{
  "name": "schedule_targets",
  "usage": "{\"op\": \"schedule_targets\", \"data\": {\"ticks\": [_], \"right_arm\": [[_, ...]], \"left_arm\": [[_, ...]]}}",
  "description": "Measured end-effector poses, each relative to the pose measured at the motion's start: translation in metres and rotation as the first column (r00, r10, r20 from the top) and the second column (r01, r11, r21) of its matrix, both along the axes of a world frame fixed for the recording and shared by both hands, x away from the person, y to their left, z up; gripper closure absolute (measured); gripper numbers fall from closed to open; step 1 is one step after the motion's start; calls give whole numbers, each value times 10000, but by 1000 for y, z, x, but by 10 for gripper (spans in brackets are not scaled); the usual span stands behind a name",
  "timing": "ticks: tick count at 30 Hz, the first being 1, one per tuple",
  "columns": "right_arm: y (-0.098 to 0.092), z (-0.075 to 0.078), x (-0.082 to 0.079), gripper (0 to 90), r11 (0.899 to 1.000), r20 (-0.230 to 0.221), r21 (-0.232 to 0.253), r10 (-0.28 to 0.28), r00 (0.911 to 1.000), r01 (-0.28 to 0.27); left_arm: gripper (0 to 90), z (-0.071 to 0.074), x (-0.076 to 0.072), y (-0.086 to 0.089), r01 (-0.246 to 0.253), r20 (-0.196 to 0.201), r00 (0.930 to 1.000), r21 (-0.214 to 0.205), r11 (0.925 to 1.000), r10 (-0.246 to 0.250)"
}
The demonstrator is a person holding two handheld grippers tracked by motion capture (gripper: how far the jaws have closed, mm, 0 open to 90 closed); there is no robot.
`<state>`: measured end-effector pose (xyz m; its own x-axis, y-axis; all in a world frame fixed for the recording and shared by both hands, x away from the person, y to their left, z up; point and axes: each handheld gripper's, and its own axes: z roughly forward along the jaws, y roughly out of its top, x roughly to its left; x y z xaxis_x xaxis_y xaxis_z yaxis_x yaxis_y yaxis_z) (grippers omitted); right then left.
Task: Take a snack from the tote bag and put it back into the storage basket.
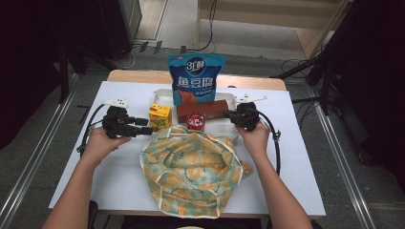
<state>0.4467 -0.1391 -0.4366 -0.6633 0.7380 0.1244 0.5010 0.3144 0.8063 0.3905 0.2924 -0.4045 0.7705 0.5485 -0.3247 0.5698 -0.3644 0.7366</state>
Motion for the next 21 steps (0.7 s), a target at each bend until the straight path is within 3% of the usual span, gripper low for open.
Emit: {"op": "schedule_targets", "data": {"ticks": [4,7,13,16,21], "right_arm": [[-12,-3,17,880,9979,-166,-16,-646,9978,646],[-14,-5,29,879,9959,-208,-331,-852,9961,845],[-15,-10,38,879,9935,-373,-376,-1089,9934,1075],[-13,-15,36,880,9957,-643,-398,-858,9942,834],[-7,-14,25,879,9986,-622,-421,-340,9975,314]], "left_arm": [[417,0,0,0,9,17,10000,-25,10000,-9],[417,0,0,0,-2,9,10000,-13,10000,2],[417,-1,1,0,-6,2,10000,-24,10000,6],[417,-1,1,0,15,-13,10000,-22,10000,-15],[417,-1,1,0,10,-12,10000,-22,10000,-10]]}}
